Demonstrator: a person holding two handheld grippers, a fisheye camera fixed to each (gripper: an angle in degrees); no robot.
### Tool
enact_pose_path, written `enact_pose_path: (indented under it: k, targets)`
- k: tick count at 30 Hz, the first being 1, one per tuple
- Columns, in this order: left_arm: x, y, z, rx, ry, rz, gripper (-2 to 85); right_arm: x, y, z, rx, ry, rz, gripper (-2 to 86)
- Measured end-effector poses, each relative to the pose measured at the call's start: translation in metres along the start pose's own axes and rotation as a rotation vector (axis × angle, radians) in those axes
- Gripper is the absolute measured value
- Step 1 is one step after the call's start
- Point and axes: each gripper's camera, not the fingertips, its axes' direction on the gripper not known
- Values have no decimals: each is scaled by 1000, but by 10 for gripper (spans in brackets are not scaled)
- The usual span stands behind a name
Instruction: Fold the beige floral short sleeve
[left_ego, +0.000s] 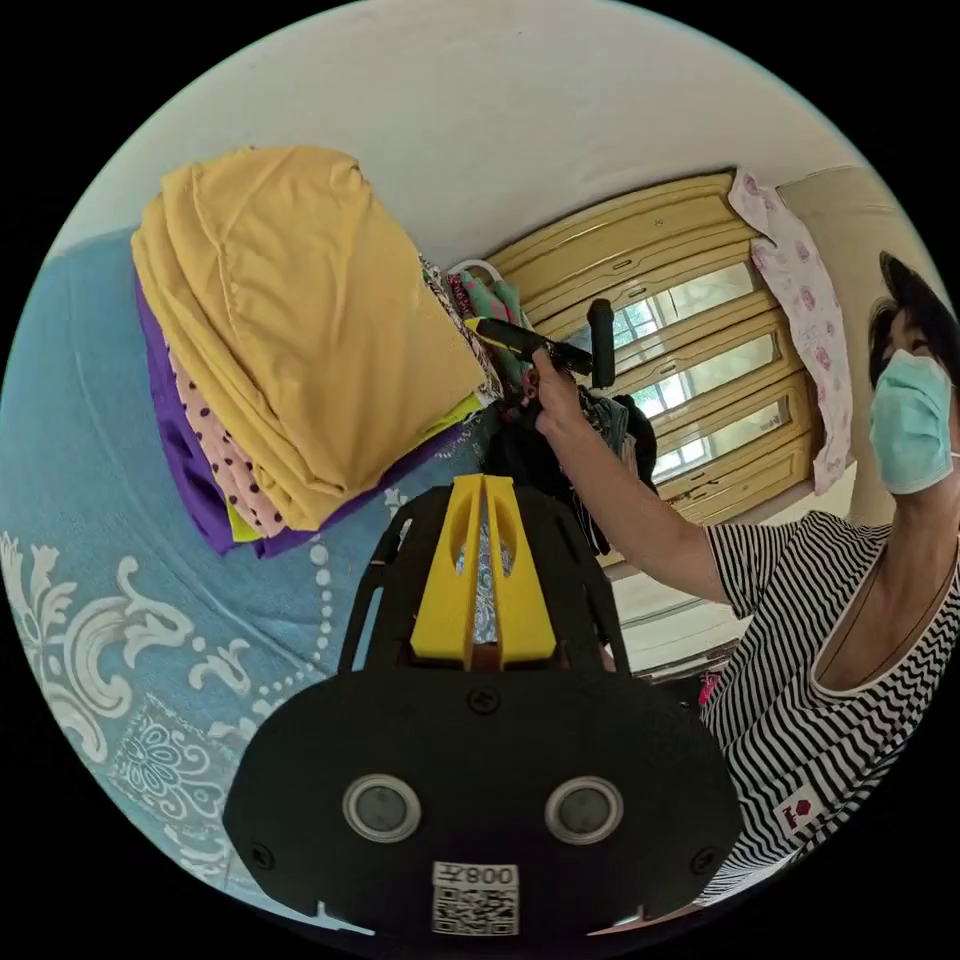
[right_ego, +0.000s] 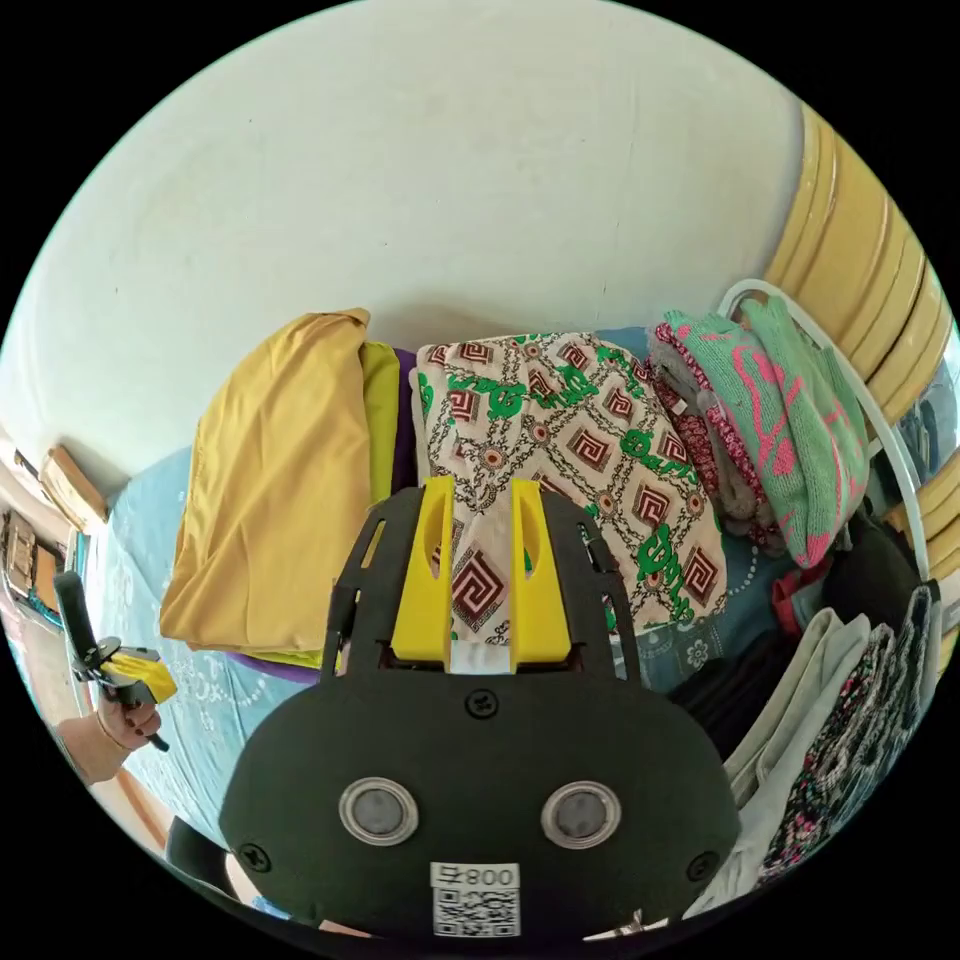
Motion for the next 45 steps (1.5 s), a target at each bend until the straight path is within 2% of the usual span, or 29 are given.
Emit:
enact_pose_path:
  k: [5,12,18,24,30,35,38,42,45]
  targets:
    - [17,49,-7,-22,-13,-13,1,-15,23,8,-31,20,21,36]
    - [38,114,-28,-5,3,-27,1,-21,77,-58,173,-25,90,14]
    - [77,180,-51,18,14,23,3,-41,126,-147,404,-185,68,10]
    - [130,249,-93,101,-8,142,10,-87,189,-240,599,-378,-47,9]
    - [211,326,-159,262,-172,312,75,-151,274,-329,747,-540,-211,9]
    - [300,432,-205,377,-378,371,140,-201,343,-372,769,-682,-300,9]
    - [336,495,-214,377,-375,355,141,-240,380,-386,699,-722,-357,9]
    - [364,567,-204,275,-377,341,112,-287,421,-384,595,-846,-417,9]
    - [379,630,-217,289,-324,313,44,-314,449,-371,548,-898,-439,9]
